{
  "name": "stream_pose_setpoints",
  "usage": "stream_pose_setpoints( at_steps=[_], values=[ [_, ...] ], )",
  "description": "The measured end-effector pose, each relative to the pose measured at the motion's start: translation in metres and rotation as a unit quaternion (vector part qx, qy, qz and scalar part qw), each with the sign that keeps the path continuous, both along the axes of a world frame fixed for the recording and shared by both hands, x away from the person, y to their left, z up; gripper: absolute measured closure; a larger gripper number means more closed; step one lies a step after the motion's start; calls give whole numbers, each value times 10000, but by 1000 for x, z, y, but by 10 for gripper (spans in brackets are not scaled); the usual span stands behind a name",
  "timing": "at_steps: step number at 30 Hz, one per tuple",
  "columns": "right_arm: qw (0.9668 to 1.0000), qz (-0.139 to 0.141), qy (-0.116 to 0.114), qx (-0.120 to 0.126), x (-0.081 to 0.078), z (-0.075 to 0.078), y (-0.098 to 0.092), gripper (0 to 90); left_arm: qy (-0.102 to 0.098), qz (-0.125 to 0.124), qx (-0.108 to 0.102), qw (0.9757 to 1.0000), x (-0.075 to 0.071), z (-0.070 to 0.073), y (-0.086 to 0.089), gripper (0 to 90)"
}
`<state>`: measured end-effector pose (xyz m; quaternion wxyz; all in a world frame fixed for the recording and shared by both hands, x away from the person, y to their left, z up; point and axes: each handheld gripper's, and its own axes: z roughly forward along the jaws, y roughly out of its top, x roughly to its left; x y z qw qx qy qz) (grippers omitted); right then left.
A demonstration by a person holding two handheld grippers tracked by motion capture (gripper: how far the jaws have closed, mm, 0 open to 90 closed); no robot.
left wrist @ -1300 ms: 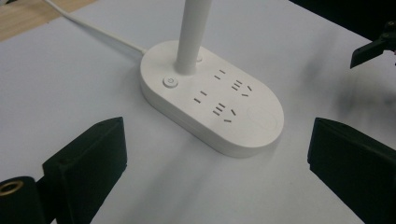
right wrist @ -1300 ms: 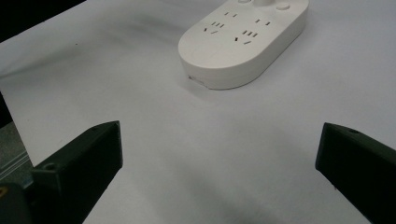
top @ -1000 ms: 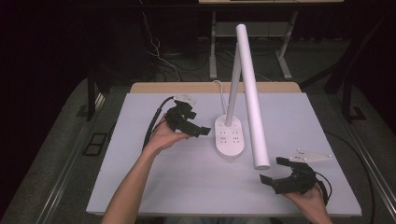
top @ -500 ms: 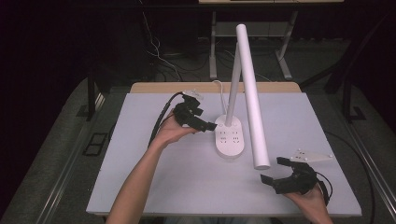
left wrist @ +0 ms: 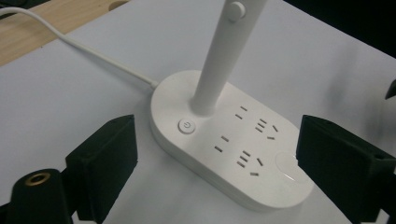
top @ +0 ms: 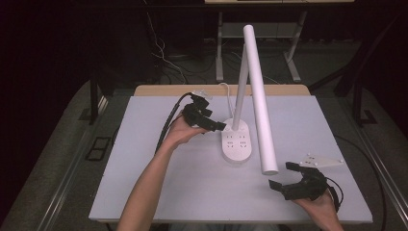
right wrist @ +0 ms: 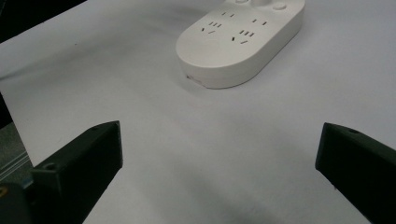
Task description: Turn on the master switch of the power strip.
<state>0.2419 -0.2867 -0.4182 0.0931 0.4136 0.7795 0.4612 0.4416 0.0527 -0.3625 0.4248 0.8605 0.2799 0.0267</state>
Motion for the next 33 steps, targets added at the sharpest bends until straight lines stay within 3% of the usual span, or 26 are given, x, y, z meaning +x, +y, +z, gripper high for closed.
stream_pose_setpoints(
  at_steps=[17,26,27,28,33],
  values=[
    [10000,33,46,-13,0,0,0,1,357,366,-422,9978,17,-19,1,217],
    [10000,52,51,-25,0,0,-1,1,423,474,-630,9960,21,-27,-5,399],
    [10000,59,50,-27,0,0,-1,1,462,548,-718,9948,20,-28,-7,424],
    [10000,61,52,-28,0,0,-1,2,427,393,-573,9967,22,-29,-5,475],
    [10000,76,46,-40,0,0,0,2,484,418,-664,9957,22,-34,-11,557]
  ],
)
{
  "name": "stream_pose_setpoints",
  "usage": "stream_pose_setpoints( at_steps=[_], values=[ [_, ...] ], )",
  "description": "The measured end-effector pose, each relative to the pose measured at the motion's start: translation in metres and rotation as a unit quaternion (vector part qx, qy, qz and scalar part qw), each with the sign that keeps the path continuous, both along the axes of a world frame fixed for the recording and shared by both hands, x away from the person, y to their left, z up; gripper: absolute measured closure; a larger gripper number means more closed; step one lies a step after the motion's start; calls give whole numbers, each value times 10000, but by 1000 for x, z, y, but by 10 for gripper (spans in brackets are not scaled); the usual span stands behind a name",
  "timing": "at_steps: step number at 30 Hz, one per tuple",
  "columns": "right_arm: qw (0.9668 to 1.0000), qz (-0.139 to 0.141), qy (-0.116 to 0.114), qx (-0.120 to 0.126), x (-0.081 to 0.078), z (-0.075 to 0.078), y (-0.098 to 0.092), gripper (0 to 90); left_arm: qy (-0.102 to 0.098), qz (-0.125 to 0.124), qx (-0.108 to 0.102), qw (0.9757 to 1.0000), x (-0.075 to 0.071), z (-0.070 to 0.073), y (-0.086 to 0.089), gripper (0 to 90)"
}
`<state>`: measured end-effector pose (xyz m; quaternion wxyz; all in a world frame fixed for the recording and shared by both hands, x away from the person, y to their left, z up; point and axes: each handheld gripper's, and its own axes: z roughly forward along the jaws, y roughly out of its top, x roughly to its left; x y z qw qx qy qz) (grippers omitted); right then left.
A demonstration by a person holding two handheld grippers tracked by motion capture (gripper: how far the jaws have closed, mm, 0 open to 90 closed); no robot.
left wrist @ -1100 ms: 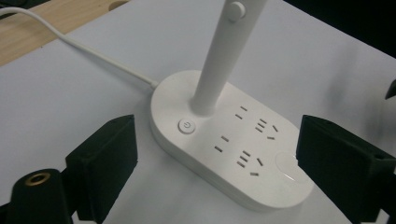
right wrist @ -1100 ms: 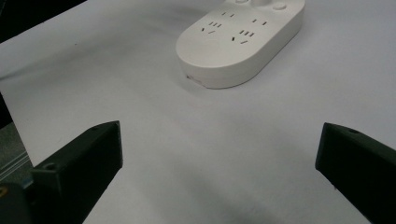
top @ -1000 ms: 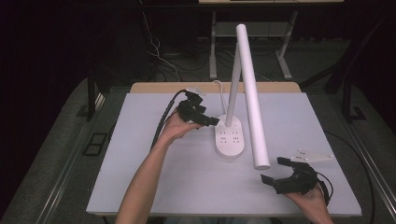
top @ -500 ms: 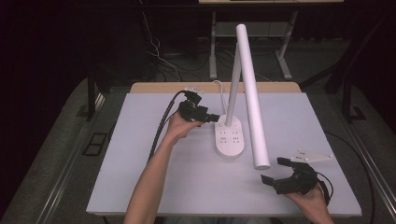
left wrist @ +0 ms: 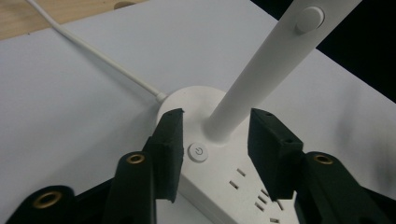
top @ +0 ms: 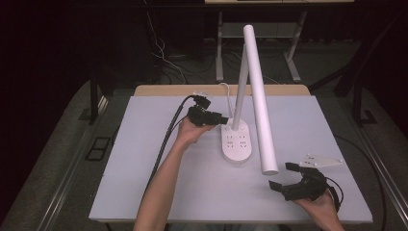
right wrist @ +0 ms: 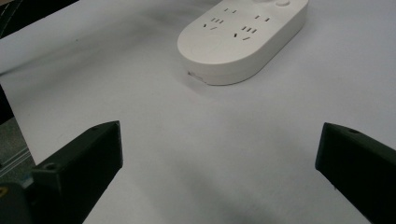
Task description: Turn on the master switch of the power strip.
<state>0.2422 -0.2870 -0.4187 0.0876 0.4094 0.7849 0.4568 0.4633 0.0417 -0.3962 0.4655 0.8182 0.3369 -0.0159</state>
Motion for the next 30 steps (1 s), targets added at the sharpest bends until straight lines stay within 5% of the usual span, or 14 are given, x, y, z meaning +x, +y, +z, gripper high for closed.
stream_pose_setpoints(
  at_steps=[11,15,30],
  values=[
    [10000,23,-5,-2,0,0,0,2,34,-105,154,9998,3,-12,-9,809],
    [10000,44,-10,4,0,0,0,1,68,68,55,9999,3,-17,-14,892],
    [10000,63,3,-7,1,0,0,2,213,160,213,9994,4,-33,-21,897]
  ],
)
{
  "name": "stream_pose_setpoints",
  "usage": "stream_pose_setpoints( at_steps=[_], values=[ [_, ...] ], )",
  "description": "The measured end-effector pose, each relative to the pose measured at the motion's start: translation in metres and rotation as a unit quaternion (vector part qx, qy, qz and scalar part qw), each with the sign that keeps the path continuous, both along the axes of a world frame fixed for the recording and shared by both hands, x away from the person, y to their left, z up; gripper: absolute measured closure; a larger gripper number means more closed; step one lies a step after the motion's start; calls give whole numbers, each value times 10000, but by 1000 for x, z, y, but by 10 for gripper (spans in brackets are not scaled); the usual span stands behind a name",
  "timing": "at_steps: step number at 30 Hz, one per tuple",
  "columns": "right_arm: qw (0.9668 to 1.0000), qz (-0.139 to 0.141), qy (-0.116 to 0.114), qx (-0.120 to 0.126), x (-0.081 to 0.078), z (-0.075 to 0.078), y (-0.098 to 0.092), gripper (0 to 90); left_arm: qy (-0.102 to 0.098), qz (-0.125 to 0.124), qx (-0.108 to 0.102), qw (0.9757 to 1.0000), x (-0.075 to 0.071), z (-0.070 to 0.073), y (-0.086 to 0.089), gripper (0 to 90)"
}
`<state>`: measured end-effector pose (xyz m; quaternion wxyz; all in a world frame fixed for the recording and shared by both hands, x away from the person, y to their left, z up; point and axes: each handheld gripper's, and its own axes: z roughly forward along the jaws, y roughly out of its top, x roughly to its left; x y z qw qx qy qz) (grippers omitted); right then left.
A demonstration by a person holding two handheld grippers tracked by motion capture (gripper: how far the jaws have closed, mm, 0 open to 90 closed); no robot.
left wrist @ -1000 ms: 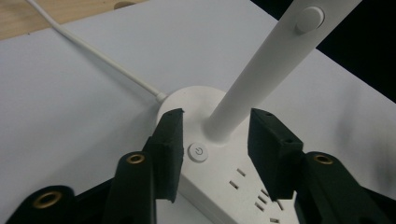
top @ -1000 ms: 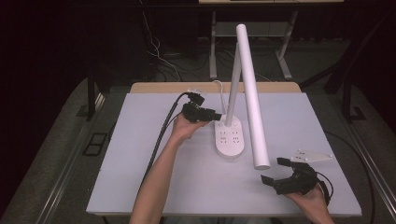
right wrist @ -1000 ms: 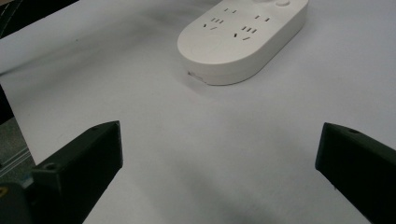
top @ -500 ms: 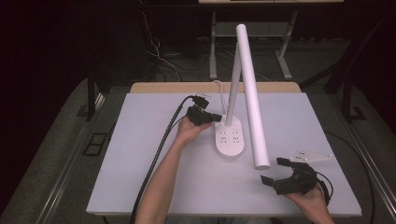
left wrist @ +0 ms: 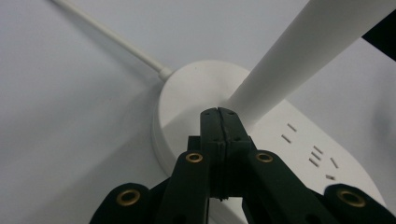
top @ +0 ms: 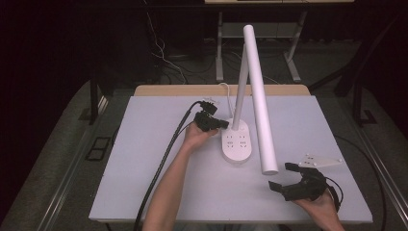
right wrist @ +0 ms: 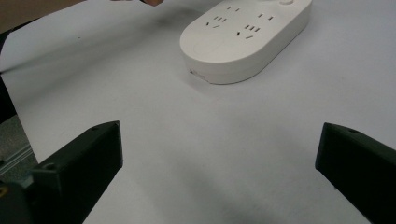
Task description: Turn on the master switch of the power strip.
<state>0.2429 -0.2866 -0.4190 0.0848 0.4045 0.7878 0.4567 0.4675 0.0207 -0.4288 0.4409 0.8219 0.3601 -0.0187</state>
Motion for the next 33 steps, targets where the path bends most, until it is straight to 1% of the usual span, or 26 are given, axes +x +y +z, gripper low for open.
stream_pose_setpoints(
  at_steps=[1,3,5,8,11,15,16,19,20,22,23,25,29,30,31,33],
  values=[
    [10000,-1,0,-3,0,0,0,2,37,-16,-78,10000,0,-1,0,897],
    [10000,-3,0,-4,0,0,0,2,56,24,-134,9999,0,-2,-1,898],
    [10000,1,11,-8,0,0,0,2,-3,32,-78,10000,0,-2,-2,899],
    [10000,3,-12,-10,-1,0,0,2,61,22,-61,10000,2,-2,-1,900],
    [10000,6,-31,-16,-1,0,0,2,63,123,2,9999,1,-1,0,900],
    [10000,7,-32,-20,-1,0,0,2,179,190,37,9997,3,-1,1,900],
    [10000,11,-30,-25,-1,0,0,2,123,201,36,9997,2,-1,0,900],
    [10000,10,-4,-27,-1,0,1,2,122,200,73,9997,2,-1,0,900],
    [10000,5,-1,-31,-1,0,1,2,91,193,87,9997,1,-1,0,900],
    [10000,8,-19,-47,-1,0,1,2,59,204,149,9997,0,-1,-2,900],
    [10000,8,-22,-46,-1,0,1,2,-7,200,206,9996,0,0,-3,900],
    [10000,7,-22,-46,-1,0,1,2,-62,180,293,9994,-1,0,-4,900],
    [10000,8,-32,-37,-1,0,1,2,-111,218,390,9989,-3,1,-6,900],
    [10000,-4,-14,-25,-1,1,1,2,-176,230,419,9987,-4,1,-8,900],
    [10000,-1,-21,-24,-1,1,1,2,-198,191,552,9981,-4,3,-9,900],
    [10000,2,-23,-23,-1,1,1,2,-233,240,651,9973,-5,5,-12,900]
  ],
)
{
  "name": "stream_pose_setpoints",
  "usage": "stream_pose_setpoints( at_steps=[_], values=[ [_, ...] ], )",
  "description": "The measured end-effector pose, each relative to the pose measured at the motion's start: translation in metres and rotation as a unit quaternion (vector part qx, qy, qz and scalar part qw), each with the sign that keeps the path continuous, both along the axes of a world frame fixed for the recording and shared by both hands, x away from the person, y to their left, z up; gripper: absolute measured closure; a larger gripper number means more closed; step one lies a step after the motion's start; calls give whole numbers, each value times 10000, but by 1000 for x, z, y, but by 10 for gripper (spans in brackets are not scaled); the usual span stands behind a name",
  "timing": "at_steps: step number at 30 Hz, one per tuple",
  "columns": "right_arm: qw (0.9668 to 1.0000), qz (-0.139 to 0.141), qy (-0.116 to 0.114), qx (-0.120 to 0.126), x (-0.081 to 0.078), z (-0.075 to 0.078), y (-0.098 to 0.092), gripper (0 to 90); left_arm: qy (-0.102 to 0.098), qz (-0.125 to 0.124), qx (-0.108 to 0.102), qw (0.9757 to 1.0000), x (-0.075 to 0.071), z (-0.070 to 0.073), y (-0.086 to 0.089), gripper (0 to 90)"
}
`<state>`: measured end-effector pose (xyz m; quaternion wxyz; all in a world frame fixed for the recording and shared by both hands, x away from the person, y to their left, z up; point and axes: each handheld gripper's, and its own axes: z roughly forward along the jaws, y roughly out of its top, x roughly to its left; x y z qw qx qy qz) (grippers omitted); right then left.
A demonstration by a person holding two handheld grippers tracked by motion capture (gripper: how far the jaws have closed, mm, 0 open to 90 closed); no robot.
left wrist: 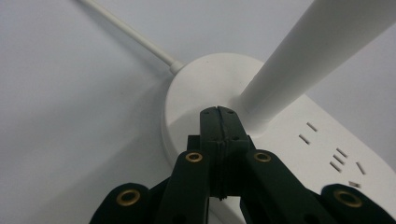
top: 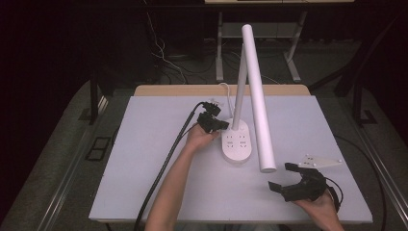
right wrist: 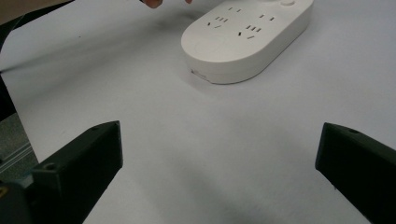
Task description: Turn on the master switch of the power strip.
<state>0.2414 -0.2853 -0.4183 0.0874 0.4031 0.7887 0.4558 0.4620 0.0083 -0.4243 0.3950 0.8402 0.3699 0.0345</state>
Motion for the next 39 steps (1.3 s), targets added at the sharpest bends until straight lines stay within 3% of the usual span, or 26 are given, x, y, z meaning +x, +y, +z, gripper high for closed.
stream_pose_setpoints(
  at_steps=[10,14,16,18,24,28,29,36,39],
  values=[
    [10000,3,-15,-17,0,0,0,2,-3,40,187,9998,-2,2,-3,900],
    [10000,6,-15,-32,1,0,0,2,-166,51,386,9991,-6,3,-7,900],
    [10000,-4,-12,-24,1,0,0,2,-286,21,582,9979,-9,5,-10,900],
    [10000,-14,0,-6,0,0,0,2,-192,92,352,9992,-7,3,-6,900],
    [10000,-32,2,1,1,0,-2,1,-33,89,11,10000,-1,-1,0,900],
    [10000,-14,-2,-3,1,0,-1,1,83,371,-543,9978,1,-3,3,900],
    [10000,-14,-2,-4,1,0,-2,2,70,259,-427,9987,2,-3,6,900],
    [10000,-35,24,19,2,-1,-3,2,100,444,-747,9962,1,1,20,900],
    [10000,-47,30,15,2,-1,-4,2,22,436,-778,9960,-1,5,27,900]
  ],
)
